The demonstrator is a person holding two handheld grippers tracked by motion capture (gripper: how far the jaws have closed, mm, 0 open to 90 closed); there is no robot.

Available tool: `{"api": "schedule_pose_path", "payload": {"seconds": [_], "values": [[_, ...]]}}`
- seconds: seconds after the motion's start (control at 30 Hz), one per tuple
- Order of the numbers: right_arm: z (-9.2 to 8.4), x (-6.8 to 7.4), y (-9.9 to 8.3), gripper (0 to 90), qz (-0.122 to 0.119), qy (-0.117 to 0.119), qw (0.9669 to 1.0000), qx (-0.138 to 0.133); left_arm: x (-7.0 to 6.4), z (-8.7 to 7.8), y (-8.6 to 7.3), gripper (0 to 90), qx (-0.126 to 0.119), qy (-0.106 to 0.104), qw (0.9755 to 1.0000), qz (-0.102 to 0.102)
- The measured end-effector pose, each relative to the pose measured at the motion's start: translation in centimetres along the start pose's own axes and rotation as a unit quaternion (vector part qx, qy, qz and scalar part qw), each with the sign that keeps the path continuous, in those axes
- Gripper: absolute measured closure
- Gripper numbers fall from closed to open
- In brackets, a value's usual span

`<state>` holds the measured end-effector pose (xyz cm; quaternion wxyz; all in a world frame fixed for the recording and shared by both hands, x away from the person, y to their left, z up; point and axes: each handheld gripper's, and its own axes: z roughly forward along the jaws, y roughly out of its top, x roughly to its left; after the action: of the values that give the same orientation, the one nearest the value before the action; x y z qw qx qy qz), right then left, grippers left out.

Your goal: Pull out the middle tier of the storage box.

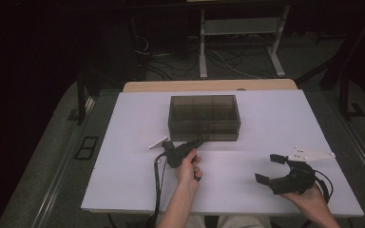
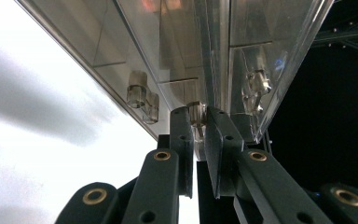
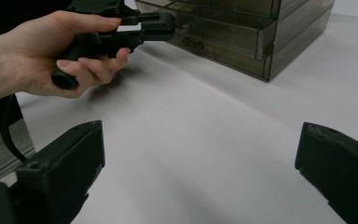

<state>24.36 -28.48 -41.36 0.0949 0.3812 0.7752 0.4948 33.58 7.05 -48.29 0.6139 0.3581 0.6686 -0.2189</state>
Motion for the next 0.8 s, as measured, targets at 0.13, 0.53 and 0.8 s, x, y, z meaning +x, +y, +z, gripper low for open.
{"api": "schedule_pose_path", "payload": {"seconds": [0.13,0.53,0.8], "values": [[0.0,0.02,0.0,0.9,0.0,0.0,1.0,0.001,0.0,-0.09,-0.16,80.9,-0.002,-0.001,1.0,-0.002],[-0.02,0.04,0.0,0.8,0.001,0.0,1.0,0.0,-0.01,-0.31,-0.53,80.8,-0.005,0.002,1.0,0.004],[-0.01,0.04,0.0,0.9,0.0,0.0,1.0,0.001,-0.09,-0.43,-0.7,80.8,-0.007,0.003,1.0,0.003]]}}
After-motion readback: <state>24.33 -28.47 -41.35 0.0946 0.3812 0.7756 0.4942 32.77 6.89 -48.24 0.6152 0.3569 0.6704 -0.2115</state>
